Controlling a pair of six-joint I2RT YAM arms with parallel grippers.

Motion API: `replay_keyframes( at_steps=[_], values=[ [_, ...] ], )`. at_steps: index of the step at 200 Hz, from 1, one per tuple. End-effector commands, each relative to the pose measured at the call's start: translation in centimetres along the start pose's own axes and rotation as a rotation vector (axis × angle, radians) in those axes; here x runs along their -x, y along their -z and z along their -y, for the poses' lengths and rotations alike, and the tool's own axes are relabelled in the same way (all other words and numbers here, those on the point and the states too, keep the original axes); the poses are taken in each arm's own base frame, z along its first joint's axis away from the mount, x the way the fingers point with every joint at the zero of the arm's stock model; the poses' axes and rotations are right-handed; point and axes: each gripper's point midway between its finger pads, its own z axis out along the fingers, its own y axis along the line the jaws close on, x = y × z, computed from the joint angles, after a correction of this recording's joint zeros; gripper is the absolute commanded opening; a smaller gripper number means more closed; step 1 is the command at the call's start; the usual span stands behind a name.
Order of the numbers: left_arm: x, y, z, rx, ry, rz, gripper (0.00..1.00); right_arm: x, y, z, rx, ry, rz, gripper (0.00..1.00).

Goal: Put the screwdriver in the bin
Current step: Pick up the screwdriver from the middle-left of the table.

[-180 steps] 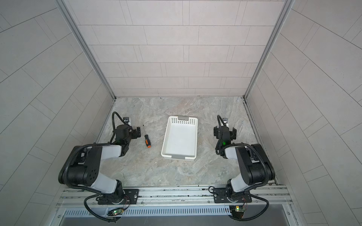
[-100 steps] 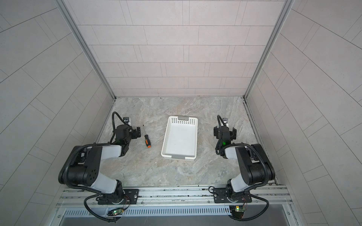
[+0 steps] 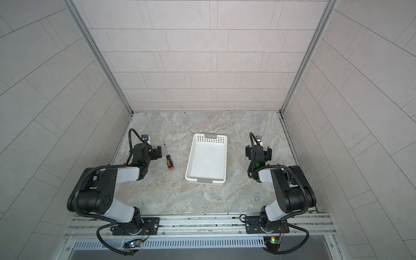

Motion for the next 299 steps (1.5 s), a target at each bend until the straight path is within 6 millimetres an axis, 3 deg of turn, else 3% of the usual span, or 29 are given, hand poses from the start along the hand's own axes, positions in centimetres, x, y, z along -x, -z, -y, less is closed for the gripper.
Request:
replay_keyframes(
  at_steps=[1, 48, 61, 73, 88, 109, 129, 147, 175, 202, 238, 254, 258, 299],
  values=[
    [0.6, -0.1, -0.1, -0.002, 0.014, 0.022, 1.00, 0.3, 0.0, 0.2, -0.004, -0.003, 0.003, 1.00],
    [1.0, 0.2, -1.2, 0.066, 0.035, 0.020, 1.00, 0.3, 0.0, 0.2, -0.003, -0.003, 0.004, 1.00],
    [2.2, 0.6, -1.7, 0.098, 0.043, -0.021, 1.00, 0.3, 0.1, 0.2, -0.003, -0.006, 0.008, 1.00],
    [4.5, 1.4, -1.7, 0.088, 0.042, -0.064, 1.00, 1.3, 1.0, 0.5, -0.040, 0.006, 0.034, 1.00],
    [8.4, 3.4, -0.9, 0.023, 0.092, -0.010, 1.00, 3.2, 3.3, 1.4, -0.101, 0.014, 0.034, 1.00],
    [13.5, 7.7, 0.3, -0.096, 0.191, 0.118, 1.00, 6.1, 5.8, 1.4, -0.017, -0.004, 0.061, 1.00],
    [16.2, 11.5, 1.4, -0.213, 0.281, 0.195, 1.00, 8.5, 8.6, 0.9, 0.103, -0.031, 0.089, 1.00],
    [17.2, 14.5, 3.4, -0.366, 0.282, 0.223, 1.00, 10.5, 11.3, 0.8, 0.188, -0.084, 0.130, 1.00],
    [15.6, 16.2, 2.9, -0.347, 0.393, 0.121, 1.00, 12.0, 14.3, 1.0, 0.278, -0.237, 0.142, 1.00],
    [13.7, 16.4, 2.4, -0.300, 0.398, 0.041, 1.00, 11.4, 16.3, -1.6, 0.449, -0.224, 0.060, 1.00],
    [11.7, 15.4, 1.9, -0.192, 0.495, -0.061, 1.00, 7.9, 16.3, -1.9, 0.428, -0.164, -0.044, 1.00],
    [10.3, 14.8, 2.2, -0.112, 0.482, -0.104, 1.00, 7.6, 16.7, -1.9, 0.441, -0.158, -0.050, 1.00],
    [9.8, 14.7, 2.3, -0.082, 0.470, -0.118, 1.00, 6.5, 16.5, -2.1, 0.445, -0.154, -0.068, 1.00],
    [6.0, 13.0, 4.5, 0.097, 0.370, -0.258, 1.00, 6.4, 16.6, -0.6, 0.378, -0.189, -0.042, 1.00]
  ],
)
